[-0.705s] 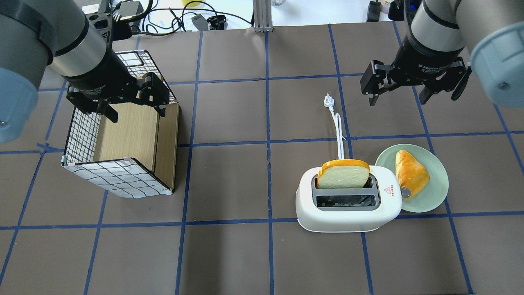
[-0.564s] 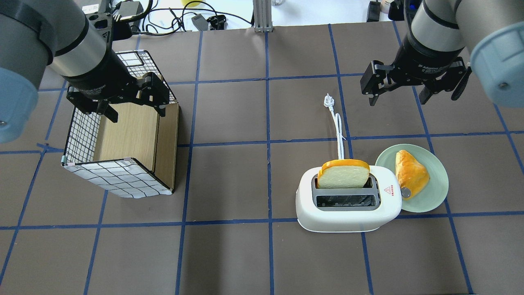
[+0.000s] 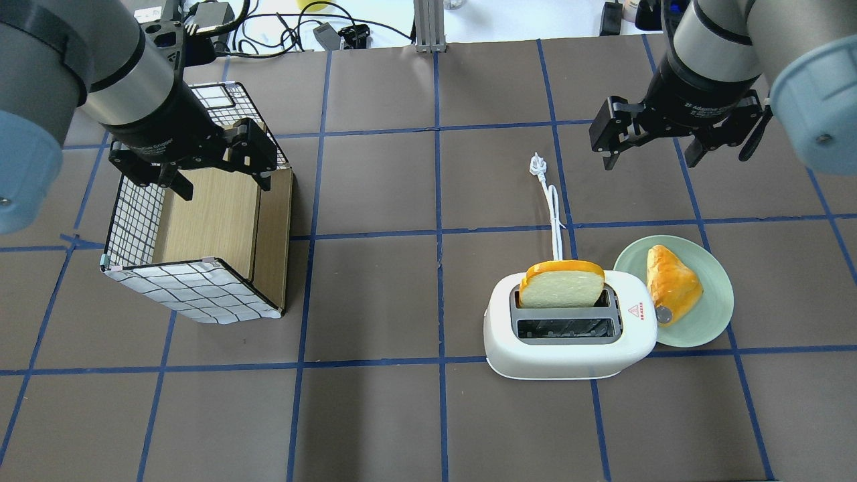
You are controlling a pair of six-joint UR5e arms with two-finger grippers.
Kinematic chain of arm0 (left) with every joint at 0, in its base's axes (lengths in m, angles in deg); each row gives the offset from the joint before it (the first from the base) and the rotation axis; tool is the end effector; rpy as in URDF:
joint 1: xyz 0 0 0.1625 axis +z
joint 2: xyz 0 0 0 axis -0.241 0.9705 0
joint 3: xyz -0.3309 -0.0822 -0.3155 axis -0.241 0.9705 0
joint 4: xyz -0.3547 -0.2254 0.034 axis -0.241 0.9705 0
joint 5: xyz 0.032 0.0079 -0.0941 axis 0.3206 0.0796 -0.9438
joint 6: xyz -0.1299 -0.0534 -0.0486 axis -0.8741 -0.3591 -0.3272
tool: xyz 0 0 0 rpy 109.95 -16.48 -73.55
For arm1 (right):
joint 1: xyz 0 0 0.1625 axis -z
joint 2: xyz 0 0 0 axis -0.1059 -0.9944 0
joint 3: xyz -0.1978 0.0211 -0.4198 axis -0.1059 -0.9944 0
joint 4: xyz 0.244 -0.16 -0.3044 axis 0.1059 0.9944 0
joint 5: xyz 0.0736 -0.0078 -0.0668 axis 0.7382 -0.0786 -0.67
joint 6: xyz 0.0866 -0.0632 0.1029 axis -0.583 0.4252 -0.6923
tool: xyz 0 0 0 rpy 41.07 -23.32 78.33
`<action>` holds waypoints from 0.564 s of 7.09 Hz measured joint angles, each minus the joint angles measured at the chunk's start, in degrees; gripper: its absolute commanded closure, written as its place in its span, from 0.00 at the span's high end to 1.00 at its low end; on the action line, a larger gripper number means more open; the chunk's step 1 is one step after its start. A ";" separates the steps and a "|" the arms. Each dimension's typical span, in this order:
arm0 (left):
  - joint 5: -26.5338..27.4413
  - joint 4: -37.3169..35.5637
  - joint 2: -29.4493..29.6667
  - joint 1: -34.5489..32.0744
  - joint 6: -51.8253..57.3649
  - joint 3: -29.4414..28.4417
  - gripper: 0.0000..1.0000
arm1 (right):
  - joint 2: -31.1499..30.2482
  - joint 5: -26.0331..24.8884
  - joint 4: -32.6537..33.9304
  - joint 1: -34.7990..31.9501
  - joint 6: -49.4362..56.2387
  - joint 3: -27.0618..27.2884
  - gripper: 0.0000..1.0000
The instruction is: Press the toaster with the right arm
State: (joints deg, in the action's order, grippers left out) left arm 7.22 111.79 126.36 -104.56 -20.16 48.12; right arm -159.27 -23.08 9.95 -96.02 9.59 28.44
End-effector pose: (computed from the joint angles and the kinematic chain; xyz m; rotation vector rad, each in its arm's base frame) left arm -0.1401 -0.4539 0.4855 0.1314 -3.1228 0.0812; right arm 0.1278 -0.4696 0.4848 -0.0538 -3.1075 0.0780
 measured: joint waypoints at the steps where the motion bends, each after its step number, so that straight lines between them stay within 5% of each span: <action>1: 0.00 0.00 0.00 0.00 0.00 0.03 1.00 | -0.10 0.16 -0.20 -0.02 0.06 -0.05 1.00; 4: -0.02 0.00 0.00 0.00 0.00 0.01 1.00 | -0.06 -0.34 -1.15 0.01 -0.26 -0.13 1.00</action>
State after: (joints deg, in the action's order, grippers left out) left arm 7.20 111.79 126.36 -104.56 -20.16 48.14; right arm -159.33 -23.41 8.80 -96.01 9.33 28.31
